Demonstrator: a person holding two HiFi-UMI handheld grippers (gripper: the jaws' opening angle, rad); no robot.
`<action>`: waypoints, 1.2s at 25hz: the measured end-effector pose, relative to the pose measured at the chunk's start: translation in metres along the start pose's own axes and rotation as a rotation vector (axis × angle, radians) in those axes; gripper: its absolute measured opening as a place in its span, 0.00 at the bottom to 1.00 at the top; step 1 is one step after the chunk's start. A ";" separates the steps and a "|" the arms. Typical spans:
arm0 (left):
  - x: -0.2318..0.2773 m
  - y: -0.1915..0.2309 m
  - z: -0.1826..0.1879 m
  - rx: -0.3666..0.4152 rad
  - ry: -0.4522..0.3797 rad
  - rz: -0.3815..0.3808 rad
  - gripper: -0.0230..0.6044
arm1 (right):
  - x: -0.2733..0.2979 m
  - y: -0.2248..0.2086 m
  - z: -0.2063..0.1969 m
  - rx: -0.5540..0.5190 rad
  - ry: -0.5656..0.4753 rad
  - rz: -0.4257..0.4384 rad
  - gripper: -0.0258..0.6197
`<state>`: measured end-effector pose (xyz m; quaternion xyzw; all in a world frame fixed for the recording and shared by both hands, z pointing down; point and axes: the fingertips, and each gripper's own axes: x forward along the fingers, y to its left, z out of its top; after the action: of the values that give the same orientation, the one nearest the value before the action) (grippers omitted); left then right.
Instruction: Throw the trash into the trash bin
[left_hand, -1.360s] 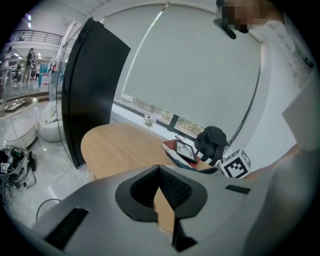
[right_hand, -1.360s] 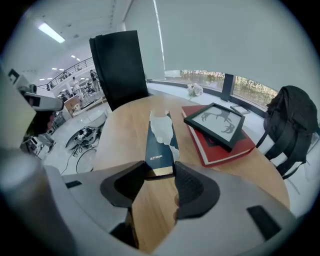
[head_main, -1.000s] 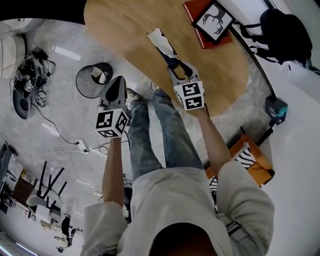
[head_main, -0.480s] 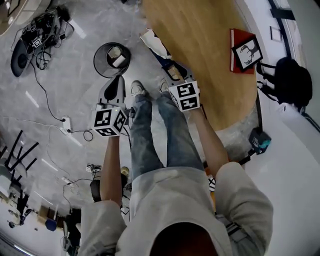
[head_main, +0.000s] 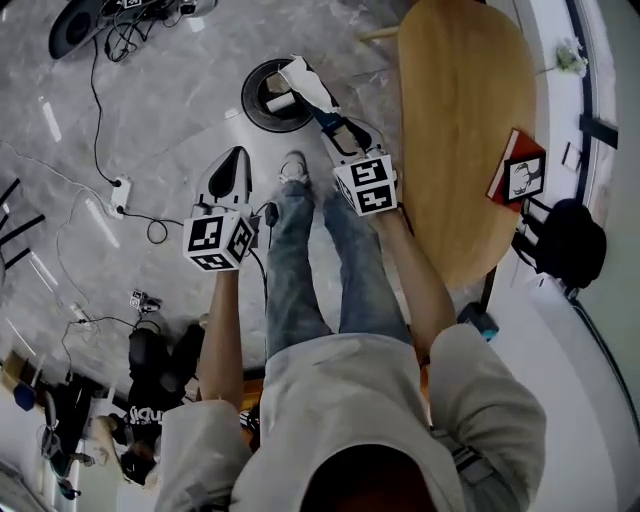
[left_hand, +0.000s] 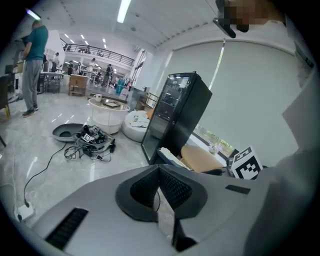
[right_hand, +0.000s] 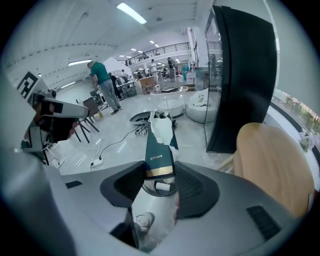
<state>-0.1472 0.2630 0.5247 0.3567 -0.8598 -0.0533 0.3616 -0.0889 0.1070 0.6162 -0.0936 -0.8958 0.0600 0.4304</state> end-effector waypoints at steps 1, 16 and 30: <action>-0.004 0.008 -0.002 -0.012 -0.005 0.015 0.07 | 0.006 0.007 0.001 -0.008 0.010 0.014 0.36; -0.031 0.062 -0.021 -0.090 -0.020 0.106 0.07 | 0.100 0.025 -0.053 0.008 0.282 0.036 0.36; -0.028 0.058 -0.023 -0.084 0.001 0.104 0.07 | 0.130 0.027 -0.043 -0.023 0.304 0.078 0.52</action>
<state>-0.1519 0.3280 0.5458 0.2960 -0.8740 -0.0700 0.3790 -0.1318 0.1634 0.7364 -0.1411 -0.8167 0.0518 0.5571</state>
